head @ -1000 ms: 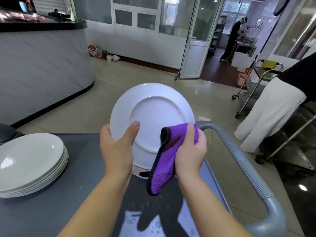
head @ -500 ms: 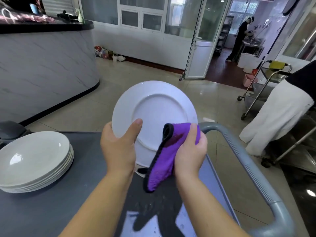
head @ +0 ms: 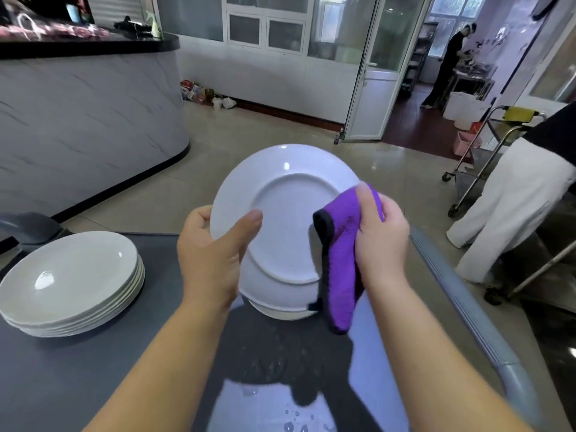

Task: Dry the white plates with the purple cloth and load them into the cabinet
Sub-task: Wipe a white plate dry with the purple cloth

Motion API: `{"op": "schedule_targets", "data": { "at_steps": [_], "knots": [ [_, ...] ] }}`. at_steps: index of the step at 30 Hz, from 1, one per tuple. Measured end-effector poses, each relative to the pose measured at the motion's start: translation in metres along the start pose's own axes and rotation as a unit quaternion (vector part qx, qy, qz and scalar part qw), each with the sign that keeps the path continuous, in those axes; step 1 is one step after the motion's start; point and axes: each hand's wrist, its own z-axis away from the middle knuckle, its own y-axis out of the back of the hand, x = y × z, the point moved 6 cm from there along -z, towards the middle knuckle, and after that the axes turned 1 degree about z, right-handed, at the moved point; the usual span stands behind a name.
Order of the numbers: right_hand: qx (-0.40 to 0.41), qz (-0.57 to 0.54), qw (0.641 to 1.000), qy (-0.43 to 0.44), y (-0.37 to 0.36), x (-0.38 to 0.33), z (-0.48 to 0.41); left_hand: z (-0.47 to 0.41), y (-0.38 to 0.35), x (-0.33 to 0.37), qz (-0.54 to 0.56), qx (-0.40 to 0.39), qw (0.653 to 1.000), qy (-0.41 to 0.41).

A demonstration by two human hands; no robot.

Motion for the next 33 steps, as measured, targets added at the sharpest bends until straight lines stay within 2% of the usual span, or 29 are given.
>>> {"op": "schedule_targets", "data": {
  "at_steps": [2, 5, 7, 10, 13, 15, 18, 20, 22, 28, 30, 33],
  "knots": [
    [0.077, -0.051, 0.993, -0.076, 0.0, 0.023, 0.025, 0.011, -0.003, -0.005, 0.001, 0.04, 0.999, -0.008],
    [0.085, -0.05, 0.988, -0.122, -0.005, 0.047, 0.047, 0.019, -0.002, -0.016, 0.009, 0.049, 0.999, 0.021],
    [0.045, -0.032, 0.993, -0.108, -0.002, 0.047, 0.036, 0.015, 0.003, -0.02, 0.02, 0.003, 0.998, 0.057],
    [-0.063, 0.04, 0.997, -0.02, 0.002, 0.018, 0.009, 0.006, 0.006, -0.016, 0.003, -0.086, 0.992, 0.09],
    [-0.145, 0.106, 0.982, 0.061, -0.002, -0.011, -0.005, 0.001, 0.007, -0.01, -0.02, -0.085, 0.994, 0.073],
    [-0.114, 0.085, 0.988, 0.062, -0.001, -0.013, -0.005, 0.002, 0.009, -0.005, -0.034, -0.046, 0.998, 0.032],
    [0.029, -0.011, 0.999, -0.033, 0.001, 0.013, 0.02, 0.011, 0.006, -0.006, 0.003, 0.016, 1.0, -0.003],
    [0.083, -0.041, 0.992, -0.089, -0.004, 0.031, 0.05, 0.017, 0.004, -0.015, 0.041, 0.058, 0.997, 0.004],
    [0.076, -0.044, 0.991, -0.104, -0.008, 0.039, 0.061, 0.02, 0.004, -0.023, 0.072, 0.061, 0.995, 0.026],
    [-0.042, 0.006, 0.999, -0.023, 0.004, 0.006, 0.01, 0.013, 0.01, -0.035, 0.081, -0.11, 0.983, 0.121],
    [-0.057, 0.004, 0.998, 0.008, 0.004, -0.003, 0.005, 0.007, 0.008, -0.03, 0.12, -0.121, 0.979, 0.115],
    [-0.04, -0.002, 0.999, 0.007, -0.001, 0.013, 0.021, -0.001, 0.01, -0.016, 0.13, -0.086, 0.984, 0.081]
  ]
}}
